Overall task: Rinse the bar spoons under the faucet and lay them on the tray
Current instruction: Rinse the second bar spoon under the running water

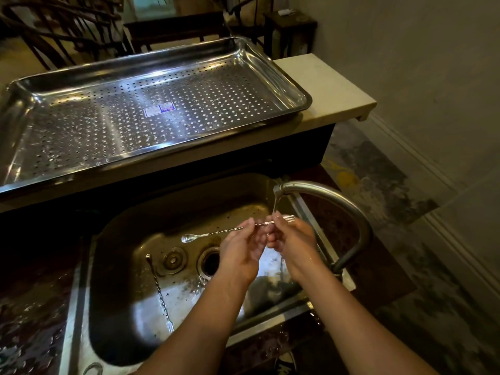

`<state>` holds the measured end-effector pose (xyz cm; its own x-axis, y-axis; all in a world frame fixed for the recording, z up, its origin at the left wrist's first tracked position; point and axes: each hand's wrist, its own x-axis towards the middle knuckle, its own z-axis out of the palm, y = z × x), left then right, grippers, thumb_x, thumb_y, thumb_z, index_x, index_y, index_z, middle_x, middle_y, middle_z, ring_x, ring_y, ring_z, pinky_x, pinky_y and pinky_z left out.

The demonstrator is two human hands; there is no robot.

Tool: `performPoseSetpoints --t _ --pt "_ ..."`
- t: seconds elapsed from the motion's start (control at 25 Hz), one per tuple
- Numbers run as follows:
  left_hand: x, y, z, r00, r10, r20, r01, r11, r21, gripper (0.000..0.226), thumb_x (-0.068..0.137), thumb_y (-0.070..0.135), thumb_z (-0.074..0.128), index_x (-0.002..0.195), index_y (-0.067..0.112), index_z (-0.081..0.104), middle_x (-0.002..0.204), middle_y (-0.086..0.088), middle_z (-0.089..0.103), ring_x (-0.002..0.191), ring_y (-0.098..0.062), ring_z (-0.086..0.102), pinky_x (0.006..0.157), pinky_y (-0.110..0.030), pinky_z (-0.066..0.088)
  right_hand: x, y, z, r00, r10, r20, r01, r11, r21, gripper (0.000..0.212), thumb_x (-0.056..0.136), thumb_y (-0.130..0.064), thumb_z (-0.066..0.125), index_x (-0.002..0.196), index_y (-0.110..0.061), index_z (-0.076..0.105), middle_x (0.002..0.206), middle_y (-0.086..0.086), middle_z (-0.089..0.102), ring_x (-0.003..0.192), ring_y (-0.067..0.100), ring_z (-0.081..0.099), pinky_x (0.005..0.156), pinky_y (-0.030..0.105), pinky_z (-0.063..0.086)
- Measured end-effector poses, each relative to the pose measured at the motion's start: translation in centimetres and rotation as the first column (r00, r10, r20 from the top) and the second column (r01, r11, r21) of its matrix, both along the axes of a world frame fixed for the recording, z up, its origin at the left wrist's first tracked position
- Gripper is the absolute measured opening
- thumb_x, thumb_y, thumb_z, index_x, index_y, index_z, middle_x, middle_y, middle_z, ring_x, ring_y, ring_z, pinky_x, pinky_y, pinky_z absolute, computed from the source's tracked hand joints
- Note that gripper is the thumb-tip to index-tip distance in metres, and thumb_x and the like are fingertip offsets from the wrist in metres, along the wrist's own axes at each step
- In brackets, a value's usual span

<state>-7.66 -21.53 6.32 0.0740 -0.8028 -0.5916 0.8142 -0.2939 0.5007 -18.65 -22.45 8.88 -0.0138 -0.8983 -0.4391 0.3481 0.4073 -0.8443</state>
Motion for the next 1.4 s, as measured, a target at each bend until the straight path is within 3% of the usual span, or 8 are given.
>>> performPoseSetpoints --t 0.12,0.2,0.36,0.56,0.72,0.84,1.08,1.4 --pt "1.3 -0.4 0.0 0.990 0.139 0.039 -0.143 0.982 0.126 0.029 0.091 0.017 0.061 0.116 0.005 0.055 0.097 -0.013 0.072 0.072 -0.020 0.072 0.056 -0.027 0.058 -1.3 -0.2 0.1 0.996 -0.093 0.009 0.094 0.995 -0.042 0.021 0.096 -0.021 0.062 0.091 -0.002 0.069 0.062 0.005 0.065 0.051 0.012 0.057 0.048 0.024 0.046" --pt "1.5 -0.4 -0.1 0.991 0.129 0.016 -0.130 0.978 0.164 0.027 0.093 0.020 0.058 0.116 0.006 0.056 0.094 -0.012 0.072 0.074 -0.019 0.071 0.054 -0.026 0.058 -1.1 -0.1 0.4 0.999 0.019 -0.031 -0.021 0.998 -0.059 0.021 0.097 -0.022 0.061 0.090 -0.004 0.070 0.064 0.006 0.063 0.052 0.014 0.055 0.049 0.025 0.044" --pt "-1.3 0.4 -0.2 0.988 -0.152 0.008 0.150 0.983 0.102 0.029 0.096 0.027 0.053 0.112 0.007 0.064 0.061 -0.003 0.057 0.053 -0.013 0.057 0.050 -0.026 0.051 0.0 0.1 1.1 0.844 0.308 -0.439 -0.348 0.938 -0.010 0.024 0.098 -0.025 0.058 0.091 -0.005 0.070 0.064 0.007 0.060 0.054 0.017 0.054 0.048 0.023 0.046" --pt "-3.0 -0.6 0.2 0.962 -0.265 0.071 0.252 0.956 0.154 0.029 0.094 0.025 0.051 0.109 0.006 0.067 0.099 -0.014 0.069 0.096 -0.025 0.063 0.092 -0.040 0.050 -1.0 1.9 -0.1 0.700 0.128 -0.703 -0.350 0.919 -0.181 0.011 0.098 -0.032 0.054 0.089 -0.031 0.061 0.087 -0.011 0.065 0.081 -0.003 0.061 0.064 0.016 0.047" --pt "-3.5 -2.7 0.9 0.973 -0.230 0.012 0.223 0.955 0.198 0.022 0.097 0.019 0.048 0.082 0.009 0.060 0.069 -0.008 0.062 0.068 -0.021 0.061 0.066 -0.036 0.053 -1.8 3.5 -1.0 0.772 -0.026 -0.635 -0.270 0.891 -0.365 0.012 0.097 -0.021 0.059 0.091 -0.028 0.067 0.094 -0.014 0.067 0.092 -0.002 0.062 0.074 0.012 0.048" --pt "-2.9 -3.8 0.8 0.996 -0.092 -0.021 0.095 0.974 0.207 0.031 0.099 0.026 0.048 0.076 0.010 0.060 0.060 -0.004 0.057 0.058 -0.017 0.056 0.062 -0.032 0.051 -1.9 3.9 -1.4 0.727 -0.029 -0.686 -0.361 0.834 -0.418 0.012 0.098 -0.020 0.057 0.095 -0.026 0.067 0.096 -0.017 0.063 0.093 -0.006 0.059 0.075 0.005 0.043" --pt "-1.9 -0.4 1.1 0.928 -0.347 0.136 0.325 0.931 0.164 0.023 0.095 0.027 0.054 0.091 0.010 0.070 0.085 -0.009 0.067 0.092 -0.024 0.062 0.087 -0.039 0.050 -1.3 2.9 -3.0 0.582 -0.044 -0.812 -0.531 0.736 -0.420 0.023 0.100 -0.023 0.049 0.115 -0.020 0.067 0.116 -0.006 0.061 0.102 0.002 0.057 0.086 0.017 0.049" --pt "6.9 2.1 -1.2 0.981 -0.078 0.177 0.026 0.960 0.280 0.026 0.100 0.030 0.047 0.082 0.014 0.057 0.058 0.000 0.058 0.051 -0.012 0.062 0.048 -0.024 0.054 1.8 6.0 -6.1 0.478 0.059 -0.876 -0.738 0.568 -0.364 0.032 0.092 -0.031 0.057 0.122 -0.024 0.067 0.112 -0.003 0.068 0.102 0.011 0.060 0.087 0.020 0.047"
